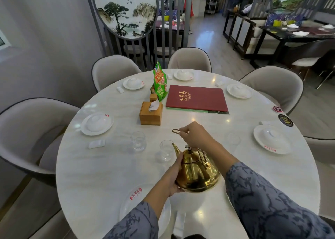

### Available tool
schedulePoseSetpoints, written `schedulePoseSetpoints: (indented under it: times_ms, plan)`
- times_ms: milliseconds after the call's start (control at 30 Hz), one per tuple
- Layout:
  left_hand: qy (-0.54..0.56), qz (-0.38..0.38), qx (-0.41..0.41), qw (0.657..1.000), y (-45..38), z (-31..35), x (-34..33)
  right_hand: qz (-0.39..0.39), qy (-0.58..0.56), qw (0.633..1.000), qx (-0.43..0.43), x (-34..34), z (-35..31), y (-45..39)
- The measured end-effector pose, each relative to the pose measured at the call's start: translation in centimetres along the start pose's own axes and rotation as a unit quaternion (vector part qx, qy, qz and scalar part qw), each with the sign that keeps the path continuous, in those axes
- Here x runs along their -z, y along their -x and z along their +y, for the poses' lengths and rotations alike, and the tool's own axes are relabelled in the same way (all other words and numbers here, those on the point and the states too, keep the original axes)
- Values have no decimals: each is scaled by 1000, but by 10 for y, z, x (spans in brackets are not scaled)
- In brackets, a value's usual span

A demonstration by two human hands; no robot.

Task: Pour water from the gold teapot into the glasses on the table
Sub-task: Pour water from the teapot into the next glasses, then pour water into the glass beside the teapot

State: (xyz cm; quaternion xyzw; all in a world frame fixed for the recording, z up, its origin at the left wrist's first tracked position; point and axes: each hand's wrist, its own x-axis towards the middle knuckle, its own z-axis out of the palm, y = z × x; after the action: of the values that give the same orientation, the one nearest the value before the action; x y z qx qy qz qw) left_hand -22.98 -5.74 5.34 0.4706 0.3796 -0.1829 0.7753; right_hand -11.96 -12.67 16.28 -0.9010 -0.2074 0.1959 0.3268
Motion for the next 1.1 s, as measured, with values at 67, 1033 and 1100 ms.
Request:
schedulePoseSetpoints:
  times_ms: [67,1033,1100]
  plan:
    - [-11,5,-21,1000,0,-3,1,7,-13,1000,6,0,5,9]
    - [-35,-57,-8,998,-8,-25,-108,78,-18,996,-30,80,74,53]
    - [-26,-51,3,998,-12,-25,-114,74,-19,996,-36,82,80,46]
